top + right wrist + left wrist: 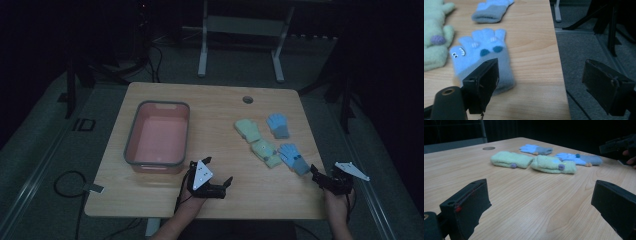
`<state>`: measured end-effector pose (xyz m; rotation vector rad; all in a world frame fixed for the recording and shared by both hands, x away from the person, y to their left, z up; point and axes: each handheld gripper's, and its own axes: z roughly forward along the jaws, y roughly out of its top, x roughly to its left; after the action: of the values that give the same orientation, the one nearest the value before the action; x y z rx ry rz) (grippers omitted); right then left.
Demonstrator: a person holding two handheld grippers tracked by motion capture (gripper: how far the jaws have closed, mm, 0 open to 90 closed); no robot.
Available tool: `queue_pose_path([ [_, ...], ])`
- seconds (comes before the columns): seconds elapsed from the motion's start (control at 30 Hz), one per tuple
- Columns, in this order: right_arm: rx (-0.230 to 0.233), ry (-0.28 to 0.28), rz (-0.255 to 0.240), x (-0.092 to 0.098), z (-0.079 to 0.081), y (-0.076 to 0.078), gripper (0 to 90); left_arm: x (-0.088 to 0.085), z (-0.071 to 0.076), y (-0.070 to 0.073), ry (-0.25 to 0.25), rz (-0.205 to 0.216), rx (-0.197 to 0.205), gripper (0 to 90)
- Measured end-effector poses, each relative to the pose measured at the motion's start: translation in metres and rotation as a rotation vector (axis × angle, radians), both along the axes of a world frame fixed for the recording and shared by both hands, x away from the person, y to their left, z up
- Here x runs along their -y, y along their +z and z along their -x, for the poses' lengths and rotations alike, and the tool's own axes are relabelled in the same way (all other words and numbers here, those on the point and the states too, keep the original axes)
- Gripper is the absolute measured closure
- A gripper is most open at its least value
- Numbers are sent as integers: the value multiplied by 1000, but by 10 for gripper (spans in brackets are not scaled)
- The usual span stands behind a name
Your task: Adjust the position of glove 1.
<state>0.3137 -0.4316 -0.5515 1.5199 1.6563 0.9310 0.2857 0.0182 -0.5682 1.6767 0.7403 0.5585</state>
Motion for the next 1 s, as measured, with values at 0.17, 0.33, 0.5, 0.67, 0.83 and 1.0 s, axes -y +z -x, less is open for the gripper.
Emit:
queue_pose_path([
  [0.17,-8,-4,19,-2,0,0,141,0,-1,0,9,0,-10,18],
  [0.33,-23,8,30,-3,-1,0,141,0,0,0,18,3,3,18],
  [0.5,-63,31,49,-7,-4,-1,141,1,2,0,26,-10,23,18],
  [0.67,-129,97,90,-13,-8,0,141,1,3,0,22,-9,27,18],
  [0.83,-158,109,90,-14,-11,6,138,1,3,0,20,-14,31,18],
  [1.0,-172,119,75,-13,-19,21,120,2,3,0,18,-14,30,18],
])
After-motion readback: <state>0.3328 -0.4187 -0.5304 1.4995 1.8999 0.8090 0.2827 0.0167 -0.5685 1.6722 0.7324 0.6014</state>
